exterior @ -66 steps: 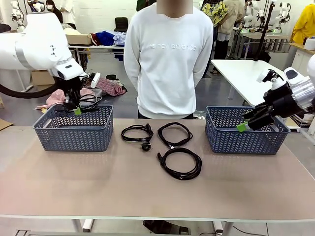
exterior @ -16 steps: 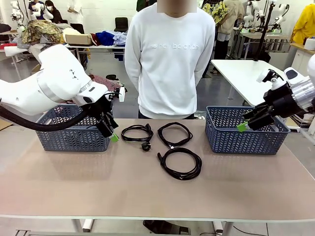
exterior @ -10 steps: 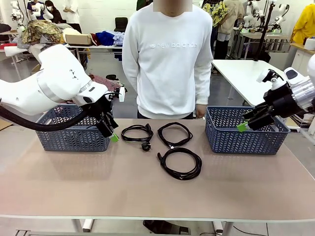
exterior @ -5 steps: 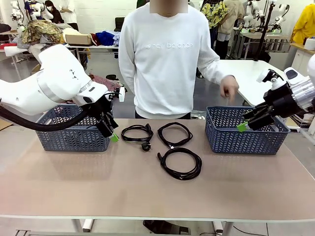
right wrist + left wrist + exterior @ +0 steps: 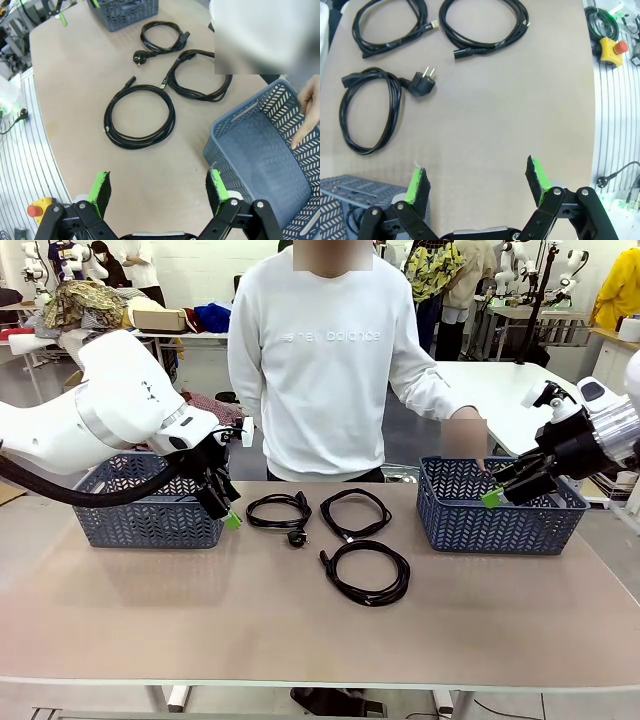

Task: Organize the cables according to human instructions.
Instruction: Pick up a bundle of cables and place it in the basket indicated by the human.

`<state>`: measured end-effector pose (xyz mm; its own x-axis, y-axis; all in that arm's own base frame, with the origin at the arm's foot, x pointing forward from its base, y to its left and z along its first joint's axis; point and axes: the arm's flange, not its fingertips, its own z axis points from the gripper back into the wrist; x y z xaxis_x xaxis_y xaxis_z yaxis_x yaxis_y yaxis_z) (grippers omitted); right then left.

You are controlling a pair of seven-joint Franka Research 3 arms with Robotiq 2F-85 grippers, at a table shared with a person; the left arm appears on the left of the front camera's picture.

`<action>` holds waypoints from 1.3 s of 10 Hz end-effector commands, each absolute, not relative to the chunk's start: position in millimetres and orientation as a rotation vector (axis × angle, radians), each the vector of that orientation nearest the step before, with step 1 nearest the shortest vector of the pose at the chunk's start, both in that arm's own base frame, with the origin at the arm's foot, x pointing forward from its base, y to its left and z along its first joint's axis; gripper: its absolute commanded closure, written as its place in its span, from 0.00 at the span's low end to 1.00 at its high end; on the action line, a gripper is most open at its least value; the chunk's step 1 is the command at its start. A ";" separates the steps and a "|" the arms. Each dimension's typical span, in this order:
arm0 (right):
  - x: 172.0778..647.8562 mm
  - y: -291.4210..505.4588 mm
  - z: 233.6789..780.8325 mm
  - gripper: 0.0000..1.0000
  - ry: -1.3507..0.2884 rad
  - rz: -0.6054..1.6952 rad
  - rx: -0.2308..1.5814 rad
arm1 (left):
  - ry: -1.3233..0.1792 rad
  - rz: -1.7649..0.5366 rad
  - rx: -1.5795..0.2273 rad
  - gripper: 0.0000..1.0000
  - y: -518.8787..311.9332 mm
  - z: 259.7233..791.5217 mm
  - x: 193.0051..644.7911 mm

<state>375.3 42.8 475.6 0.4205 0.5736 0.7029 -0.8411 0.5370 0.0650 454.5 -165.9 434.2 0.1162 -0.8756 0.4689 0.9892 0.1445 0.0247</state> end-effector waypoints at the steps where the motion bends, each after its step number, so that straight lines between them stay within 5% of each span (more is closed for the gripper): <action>1: 379.3 42.4 473.7 0.00 -0.709 0.941 0.465 | -0.421 -1.399 -0.328 0.00 -164.6 435.5 455.7; 6: 379.3 42.4 473.7 0.00 -0.709 0.941 0.465 | -0.421 -1.399 -0.328 0.00 -164.6 435.5 455.7; 13: 387.9 142.6 470.5 0.00 -0.453 0.917 0.268 | -0.421 -1.399 -0.328 0.00 -164.6 435.5 455.7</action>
<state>381.0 133.2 462.6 0.4871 0.6803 0.5477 -0.8334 0.5495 0.0586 454.7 -165.9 434.5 0.1160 -0.8754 0.4693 0.9892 0.1446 0.0252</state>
